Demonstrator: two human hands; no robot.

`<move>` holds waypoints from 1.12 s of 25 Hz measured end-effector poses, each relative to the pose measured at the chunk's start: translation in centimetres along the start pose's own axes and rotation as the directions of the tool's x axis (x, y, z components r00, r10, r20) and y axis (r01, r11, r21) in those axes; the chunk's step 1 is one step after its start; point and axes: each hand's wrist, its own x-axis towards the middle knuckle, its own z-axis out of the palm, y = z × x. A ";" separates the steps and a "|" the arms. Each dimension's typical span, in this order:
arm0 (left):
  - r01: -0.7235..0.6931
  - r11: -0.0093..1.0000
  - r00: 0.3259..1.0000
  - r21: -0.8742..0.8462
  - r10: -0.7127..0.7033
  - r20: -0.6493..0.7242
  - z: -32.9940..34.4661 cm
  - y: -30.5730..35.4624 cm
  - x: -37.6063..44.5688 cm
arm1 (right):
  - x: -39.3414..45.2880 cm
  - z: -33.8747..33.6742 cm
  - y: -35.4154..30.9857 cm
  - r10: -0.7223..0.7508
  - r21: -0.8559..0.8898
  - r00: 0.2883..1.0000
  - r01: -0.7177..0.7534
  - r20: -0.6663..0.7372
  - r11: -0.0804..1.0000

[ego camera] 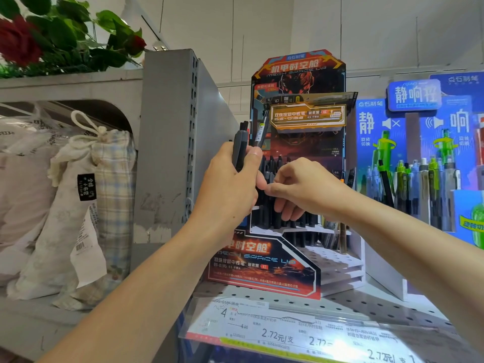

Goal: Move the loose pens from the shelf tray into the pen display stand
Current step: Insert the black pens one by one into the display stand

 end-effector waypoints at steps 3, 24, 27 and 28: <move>0.012 1.000 0.999 0.007 -0.012 0.029 0.2 0.0 -0.2 | -0.1 -0.3 0.1 -0.072 -0.054 0.994 0.068 -0.087 0.996; -0.078 0.952 0.997 0.296 0.076 0.020 0.3 -0.7 0.1 | 0.8 -1.5 2.6 0.020 0.450 0.973 0.089 -0.232 0.889; -0.018 0.979 1.000 0.204 0.014 0.022 0.4 -0.9 0.3 | 0.5 -1.3 2.7 -0.004 0.409 0.977 0.094 -0.215 0.908; -0.012 0.984 1.000 0.178 0.008 0.025 0.4 -1.0 0.4 | 0.5 -1.2 2.7 -0.004 0.403 0.979 0.088 -0.206 0.911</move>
